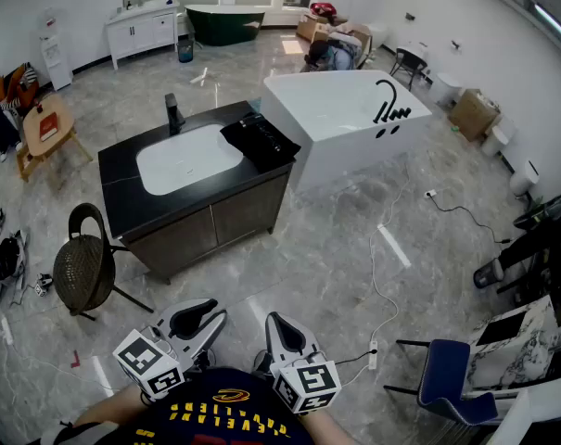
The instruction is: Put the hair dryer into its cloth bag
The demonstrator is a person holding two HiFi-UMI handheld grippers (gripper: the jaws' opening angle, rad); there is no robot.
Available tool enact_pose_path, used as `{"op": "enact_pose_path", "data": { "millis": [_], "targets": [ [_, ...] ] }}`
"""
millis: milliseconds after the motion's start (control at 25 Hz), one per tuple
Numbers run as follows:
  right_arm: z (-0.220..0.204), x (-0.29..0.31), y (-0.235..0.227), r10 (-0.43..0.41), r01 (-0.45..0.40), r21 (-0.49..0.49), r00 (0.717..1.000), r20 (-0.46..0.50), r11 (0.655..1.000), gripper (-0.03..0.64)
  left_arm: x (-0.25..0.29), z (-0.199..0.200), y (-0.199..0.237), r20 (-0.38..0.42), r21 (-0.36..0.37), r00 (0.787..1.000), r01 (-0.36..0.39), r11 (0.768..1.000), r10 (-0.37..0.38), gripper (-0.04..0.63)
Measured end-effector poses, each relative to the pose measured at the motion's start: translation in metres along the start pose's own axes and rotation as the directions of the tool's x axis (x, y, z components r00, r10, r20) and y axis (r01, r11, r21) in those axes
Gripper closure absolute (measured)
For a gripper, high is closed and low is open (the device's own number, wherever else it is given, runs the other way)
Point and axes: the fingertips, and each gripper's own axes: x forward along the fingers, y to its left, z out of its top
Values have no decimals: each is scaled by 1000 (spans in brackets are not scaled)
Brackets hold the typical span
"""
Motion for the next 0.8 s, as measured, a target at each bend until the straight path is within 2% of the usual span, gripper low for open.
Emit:
{"op": "enact_pose_path", "data": {
  "millis": [320, 520, 680, 800],
  "targets": [
    [3, -7, -26, 4, -4, -6, 1000, -10, 1000, 609, 22, -3, -8, -5, 2, 1000, -20, 1000, 20, 499],
    [16, -14, -51, 25, -25, -15, 1000, 13, 1000, 609, 48, 3, -24, -11, 53, 999, -41, 998, 42, 499],
    [26, -25, -77, 42, -41, -12, 998, 53, 999, 609, 76, -1, -51, -30, 108, 999, -20, 994, 24, 499],
    [23, -34, -92, 66, -66, 11, 996, 57, 998, 609, 89, -8, -68, -51, 121, 998, -16, 993, 23, 499]
  ]
}}
